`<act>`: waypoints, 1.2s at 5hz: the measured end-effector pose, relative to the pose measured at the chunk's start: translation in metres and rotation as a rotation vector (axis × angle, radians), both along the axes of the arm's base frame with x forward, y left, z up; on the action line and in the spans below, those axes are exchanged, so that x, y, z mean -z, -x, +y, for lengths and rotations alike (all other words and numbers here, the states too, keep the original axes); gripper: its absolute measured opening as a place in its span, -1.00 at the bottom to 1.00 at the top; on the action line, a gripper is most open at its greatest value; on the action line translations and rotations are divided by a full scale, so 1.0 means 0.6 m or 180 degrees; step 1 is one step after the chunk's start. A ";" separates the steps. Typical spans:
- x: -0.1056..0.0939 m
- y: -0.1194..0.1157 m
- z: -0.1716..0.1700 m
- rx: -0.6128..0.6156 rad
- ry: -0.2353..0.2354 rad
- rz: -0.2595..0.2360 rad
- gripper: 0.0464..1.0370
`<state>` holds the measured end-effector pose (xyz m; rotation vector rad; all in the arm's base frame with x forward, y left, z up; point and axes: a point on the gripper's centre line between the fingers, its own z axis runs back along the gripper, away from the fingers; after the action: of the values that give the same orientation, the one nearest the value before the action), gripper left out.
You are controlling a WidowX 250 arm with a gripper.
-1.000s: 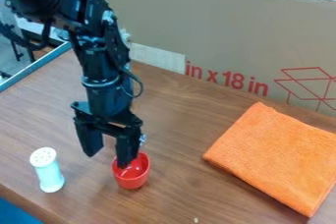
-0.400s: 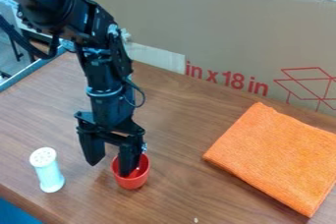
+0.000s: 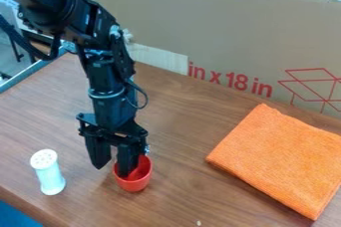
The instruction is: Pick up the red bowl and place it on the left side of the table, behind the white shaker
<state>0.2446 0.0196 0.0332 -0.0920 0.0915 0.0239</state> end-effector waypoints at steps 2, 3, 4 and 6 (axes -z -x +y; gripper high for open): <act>-0.011 0.006 -0.001 -0.0068 -0.0014 -0.0056 -0.77; -0.035 0.013 -0.017 -0.0025 -0.0052 -0.0142 -0.92; -0.094 0.019 -0.013 -0.0094 -0.0050 -0.0426 -0.92; -0.184 0.016 0.127 -0.1045 -0.0183 -0.0890 -0.92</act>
<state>0.2350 0.0958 0.1436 -0.0513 -0.2047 0.3405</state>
